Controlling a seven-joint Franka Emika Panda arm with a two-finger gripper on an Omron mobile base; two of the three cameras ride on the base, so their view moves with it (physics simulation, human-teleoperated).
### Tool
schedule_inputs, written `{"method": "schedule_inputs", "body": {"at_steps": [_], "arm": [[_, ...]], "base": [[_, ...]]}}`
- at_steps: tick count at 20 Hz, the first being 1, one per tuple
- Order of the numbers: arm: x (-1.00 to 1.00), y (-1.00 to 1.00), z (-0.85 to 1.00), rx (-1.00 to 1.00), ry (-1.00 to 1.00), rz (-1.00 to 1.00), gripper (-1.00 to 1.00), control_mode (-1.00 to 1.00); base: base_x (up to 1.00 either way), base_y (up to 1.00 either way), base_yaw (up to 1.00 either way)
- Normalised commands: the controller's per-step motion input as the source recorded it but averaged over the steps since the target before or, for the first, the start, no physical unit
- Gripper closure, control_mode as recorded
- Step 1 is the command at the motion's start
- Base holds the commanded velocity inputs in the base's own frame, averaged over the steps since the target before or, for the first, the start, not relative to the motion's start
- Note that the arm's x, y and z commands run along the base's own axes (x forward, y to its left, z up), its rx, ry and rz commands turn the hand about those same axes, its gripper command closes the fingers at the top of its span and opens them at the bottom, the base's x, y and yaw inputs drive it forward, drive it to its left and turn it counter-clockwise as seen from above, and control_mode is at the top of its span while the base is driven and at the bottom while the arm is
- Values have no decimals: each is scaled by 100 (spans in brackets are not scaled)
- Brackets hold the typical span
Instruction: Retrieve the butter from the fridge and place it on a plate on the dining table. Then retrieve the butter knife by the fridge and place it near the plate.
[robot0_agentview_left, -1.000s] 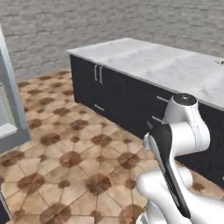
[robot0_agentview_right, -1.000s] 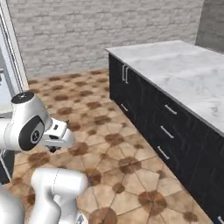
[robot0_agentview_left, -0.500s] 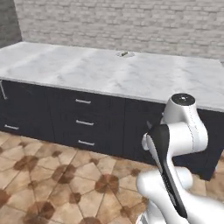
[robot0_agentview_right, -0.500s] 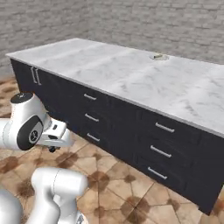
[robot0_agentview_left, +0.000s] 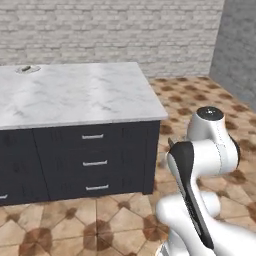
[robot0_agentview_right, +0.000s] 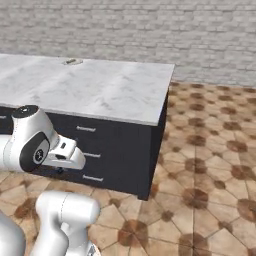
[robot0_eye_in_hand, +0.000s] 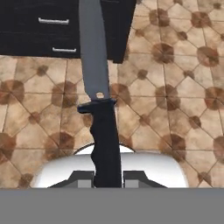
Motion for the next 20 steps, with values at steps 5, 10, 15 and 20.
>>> {"method": "schedule_inputs", "body": {"at_steps": [5, 10, 15, 20], "arm": [[0, 0, 0, 0, 0, 0, 100, 100], [0, 0, 0, 0, 0, 0, 100, 100], [0, 0, 0, 0, 0, 0, 100, 100], [0, 0, 0, 0, 0, 0, 100, 100]], "base": [[18, -100, -51], [81, -97, -30], [100, -100, -3], [100, -93, 4]]}}
